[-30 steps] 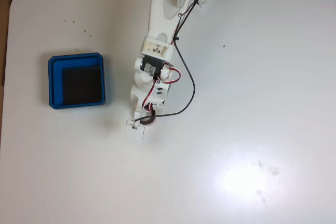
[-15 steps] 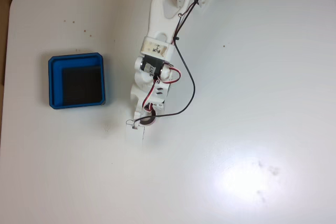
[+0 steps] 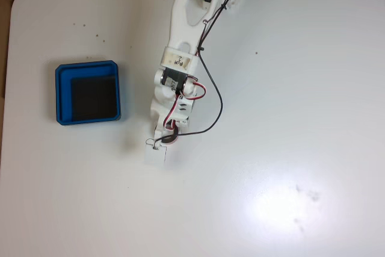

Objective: Pick the red roll and drop it in the blue box

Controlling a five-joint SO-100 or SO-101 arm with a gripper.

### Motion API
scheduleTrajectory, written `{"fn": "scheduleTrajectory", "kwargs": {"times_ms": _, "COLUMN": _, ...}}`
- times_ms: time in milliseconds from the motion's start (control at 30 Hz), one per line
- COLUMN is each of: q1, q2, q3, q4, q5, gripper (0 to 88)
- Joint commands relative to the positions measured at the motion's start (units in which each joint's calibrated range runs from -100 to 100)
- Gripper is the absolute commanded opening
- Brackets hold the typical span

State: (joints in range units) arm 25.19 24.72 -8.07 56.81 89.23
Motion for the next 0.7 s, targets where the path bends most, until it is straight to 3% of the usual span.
{"fn": "scheduleTrajectory", "kwargs": {"times_ms": 0, "q1": -0.81, "q2": -0.73, "q3": -2.62, "q4": 0.28, "q5": 0.26, "gripper": 19.2}}
{"fn": "scheduleTrajectory", "kwargs": {"times_ms": 667, "q1": -2.27, "q2": 1.53, "q3": -3.07, "q4": -0.46, "q5": 0.26, "gripper": 19.2}}
